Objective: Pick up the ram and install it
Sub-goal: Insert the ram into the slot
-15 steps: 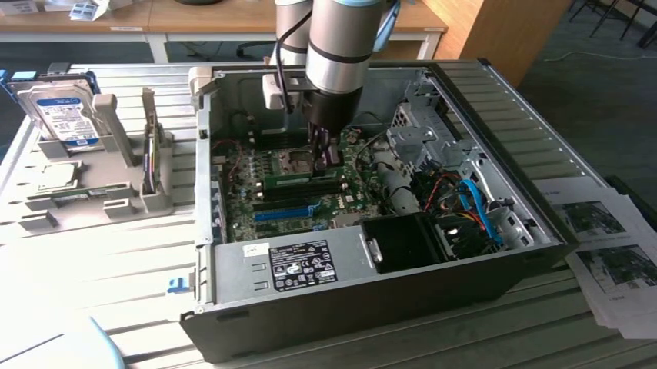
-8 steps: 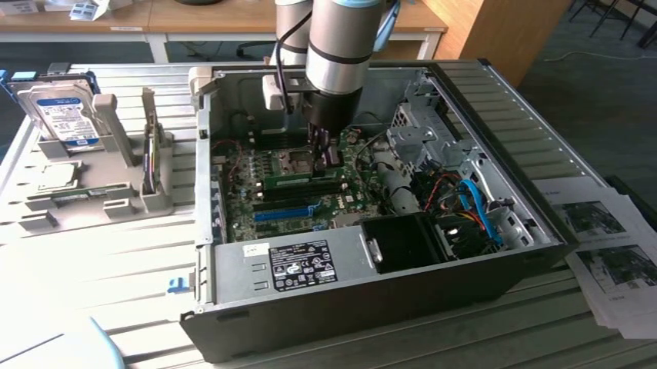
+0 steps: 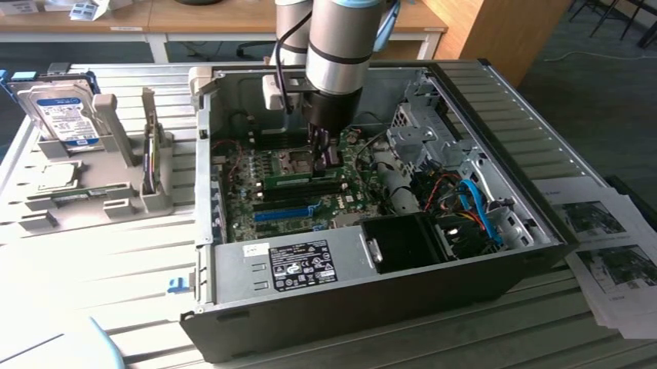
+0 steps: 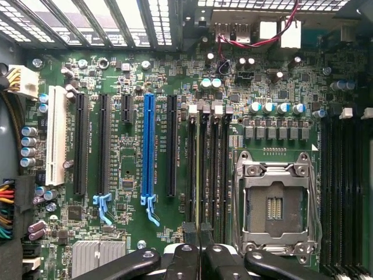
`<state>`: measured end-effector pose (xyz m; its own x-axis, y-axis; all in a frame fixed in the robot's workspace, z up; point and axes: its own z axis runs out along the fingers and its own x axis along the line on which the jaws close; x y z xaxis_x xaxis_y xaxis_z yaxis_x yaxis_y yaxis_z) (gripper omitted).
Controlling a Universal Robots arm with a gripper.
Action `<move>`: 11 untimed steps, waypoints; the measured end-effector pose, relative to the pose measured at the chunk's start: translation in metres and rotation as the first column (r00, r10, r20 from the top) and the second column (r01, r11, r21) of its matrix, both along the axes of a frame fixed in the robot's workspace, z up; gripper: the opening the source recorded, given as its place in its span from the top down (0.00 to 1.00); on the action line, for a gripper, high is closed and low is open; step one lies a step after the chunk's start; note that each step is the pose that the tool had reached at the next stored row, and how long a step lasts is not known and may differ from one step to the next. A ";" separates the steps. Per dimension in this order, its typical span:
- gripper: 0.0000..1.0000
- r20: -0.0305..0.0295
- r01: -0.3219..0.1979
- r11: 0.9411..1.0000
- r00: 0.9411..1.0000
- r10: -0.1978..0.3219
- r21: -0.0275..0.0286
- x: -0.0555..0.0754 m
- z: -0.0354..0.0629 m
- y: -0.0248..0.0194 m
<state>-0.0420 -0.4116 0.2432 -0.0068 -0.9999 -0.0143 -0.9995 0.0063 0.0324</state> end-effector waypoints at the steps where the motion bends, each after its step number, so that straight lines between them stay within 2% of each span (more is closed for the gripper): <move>1: 0.89 0.000 0.000 1.000 1.000 0.000 0.000 0.000 0.0000 0.0000; 11: 0.89 0.000 0.001 1.000 1.000 -0.001 0.000 0.000 -0.0025 -0.0002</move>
